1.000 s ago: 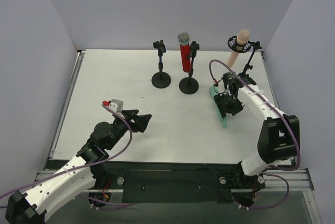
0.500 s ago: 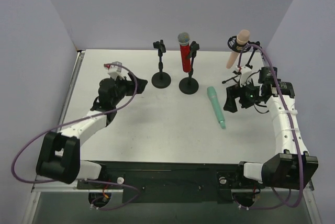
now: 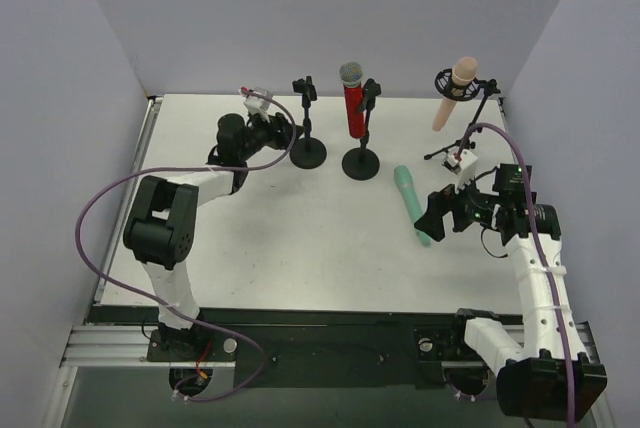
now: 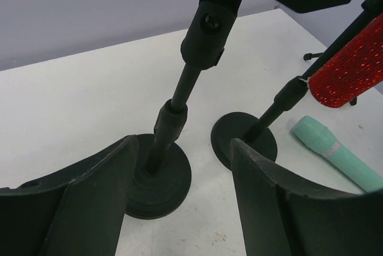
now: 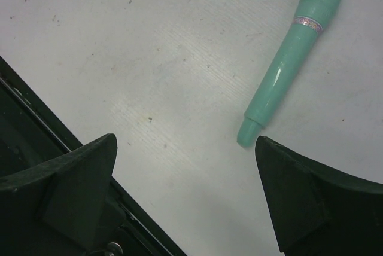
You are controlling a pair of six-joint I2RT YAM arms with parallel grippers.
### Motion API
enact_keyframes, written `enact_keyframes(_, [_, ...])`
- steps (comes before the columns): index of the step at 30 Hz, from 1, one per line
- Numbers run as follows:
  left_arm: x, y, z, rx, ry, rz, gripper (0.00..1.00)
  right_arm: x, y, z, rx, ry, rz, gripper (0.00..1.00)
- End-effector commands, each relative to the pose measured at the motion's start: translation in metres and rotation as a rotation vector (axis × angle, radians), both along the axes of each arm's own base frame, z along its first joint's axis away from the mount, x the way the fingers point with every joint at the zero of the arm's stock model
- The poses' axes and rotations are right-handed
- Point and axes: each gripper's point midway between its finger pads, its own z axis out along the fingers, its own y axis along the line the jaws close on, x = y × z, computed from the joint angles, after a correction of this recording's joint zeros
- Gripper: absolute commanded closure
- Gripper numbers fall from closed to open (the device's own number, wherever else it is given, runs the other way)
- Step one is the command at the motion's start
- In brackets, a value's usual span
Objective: Attach the microphones to the stand
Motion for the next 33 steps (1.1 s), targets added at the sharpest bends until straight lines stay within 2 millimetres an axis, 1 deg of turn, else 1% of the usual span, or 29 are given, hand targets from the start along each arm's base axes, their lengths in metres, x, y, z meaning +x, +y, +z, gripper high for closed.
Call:
enact_keyframes(1, [0.017, -0.013, 0.030, 0.008, -0.229, -0.066, 0.29, 0.011, 0.006, 0.007, 0.015, -0.041, 0.068, 0.07])
enact_keyframes(2, [0.020, -0.016, 0.022, 0.014, -0.222, -0.068, 0.29, 0.008, 0.007, 0.007, 0.009, -0.058, 0.078, 0.08])
enact_keyframes(3, [0.024, -0.018, 0.025, 0.019, -0.238, -0.067, 0.29, 0.009, 0.007, 0.008, 0.011, -0.075, 0.081, 0.08])
enact_keyframes(4, [0.027, -0.020, 0.019, 0.024, -0.232, -0.061, 0.29, 0.009, 0.008, 0.008, 0.013, -0.074, 0.083, 0.07])
enact_keyframes(5, [0.030, -0.023, 0.024, 0.026, -0.255, -0.063, 0.30, 0.009, 0.008, 0.008, 0.015, -0.073, 0.084, 0.08])
enact_keyframes(6, [0.033, -0.025, 0.021, 0.029, -0.258, -0.063, 0.30, 0.009, 0.007, 0.007, 0.014, -0.069, 0.082, 0.08])
enact_keyframes(7, [0.035, -0.029, 0.025, 0.037, -0.283, -0.066, 0.30, 0.009, 0.008, 0.007, 0.015, -0.069, 0.082, 0.08])
enact_keyframes(9, [0.042, -0.034, 0.026, 0.056, -0.302, -0.053, 0.30, 0.009, 0.008, 0.007, 0.018, -0.064, 0.084, 0.08])
enact_keyframes(10, [0.045, -0.035, 0.023, 0.064, -0.302, -0.048, 0.30, 0.009, 0.008, 0.007, 0.020, -0.063, 0.086, 0.08])
enact_keyframes(12, [0.050, -0.043, 0.026, 0.074, -0.322, -0.059, 0.34, 0.009, 0.009, 0.007, 0.021, -0.060, 0.088, 0.08])
enact_keyframes(15, [0.052, -0.049, 0.022, 0.070, -0.321, -0.071, 0.44, 0.008, 0.008, 0.006, 0.016, -0.052, 0.084, 0.08])
enact_keyframes(16, [0.053, -0.049, 0.021, 0.061, -0.316, -0.072, 0.54, 0.008, 0.008, 0.006, 0.016, -0.052, 0.084, 0.08])
enact_keyframes(17, [0.053, -0.049, 0.020, 0.058, -0.318, -0.075, 0.59, 0.009, 0.007, 0.006, 0.014, -0.052, 0.082, 0.08])
enact_keyframes(18, [0.052, -0.049, 0.019, 0.055, -0.314, -0.075, 0.67, 0.008, 0.007, 0.005, 0.016, -0.050, 0.085, 0.08])
enact_keyframes(19, [0.050, -0.049, 0.020, 0.053, -0.320, -0.076, 0.71, 0.009, 0.007, 0.006, 0.015, -0.053, 0.085, 0.08])
enact_keyframes(20, [0.048, -0.048, 0.020, 0.053, -0.320, -0.076, 0.82, 0.008, 0.007, 0.006, 0.015, -0.050, 0.084, 0.08])
enact_keyframes(21, [0.046, -0.047, 0.022, 0.050, -0.330, -0.075, 0.87, 0.008, 0.007, 0.006, 0.016, -0.050, 0.085, 0.08])
enact_keyframes(22, [0.041, -0.045, 0.023, 0.050, -0.331, -0.075, 1.00, 0.008, 0.007, 0.006, 0.014, -0.051, 0.084, 0.08])
enact_keyframes(23, [0.036, -0.042, 0.040, 0.039, -0.370, -0.072, 1.00, 0.008, 0.007, 0.006, 0.014, -0.052, 0.085, 0.08])
enact_keyframes(24, [0.030, -0.039, 0.037, 0.039, -0.372, -0.069, 1.00, 0.008, 0.007, 0.005, 0.013, -0.049, 0.085, 0.08])
enact_keyframes(25, [0.024, -0.036, 0.052, 0.030, -0.398, -0.064, 1.00, 0.008, 0.007, 0.005, 0.015, -0.048, 0.088, 0.08])
enact_keyframes(26, [0.017, -0.032, 0.048, 0.029, -0.392, -0.060, 1.00, 0.007, 0.007, 0.004, 0.014, -0.047, 0.090, 0.08])
enact_keyframes(27, [0.009, -0.029, 0.069, 0.015, -0.420, -0.052, 1.00, 0.008, 0.008, 0.005, 0.018, -0.046, 0.092, 0.08])
enact_keyframes(28, [0.002, -0.027, 0.061, 0.015, -0.387, -0.053, 1.00, 0.006, 0.009, 0.004, 0.020, -0.041, 0.096, 0.08])
enact_keyframes(29, [-0.010, -0.022, 0.072, 0.008, -0.386, -0.047, 1.00, 0.006, 0.008, 0.004, 0.020, -0.042, 0.097, 0.08])
enact_keyframes(30, [-0.018, -0.023, 0.077, -0.003, -0.366, -0.046, 1.00, 0.006, 0.009, 0.003, 0.021, -0.038, 0.100, 0.08])
enact_keyframes(31, [-0.029, -0.019, 0.082, -0.004, -0.351, -0.035, 1.00, 0.005, 0.009, 0.003, 0.022, -0.039, 0.105, 0.08])
enact_keyframes(32, [-0.038, -0.020, 0.078, 0.003, -0.312, -0.033, 1.00, 0.005, 0.009, 0.003, 0.021, -0.037, 0.106, 0.08])
enact_keyframes(33, [-0.051, -0.016, 0.086, 0.000, -0.309, -0.011, 1.00, 0.005, 0.009, 0.001, 0.021, -0.032, 0.107, 0.08])
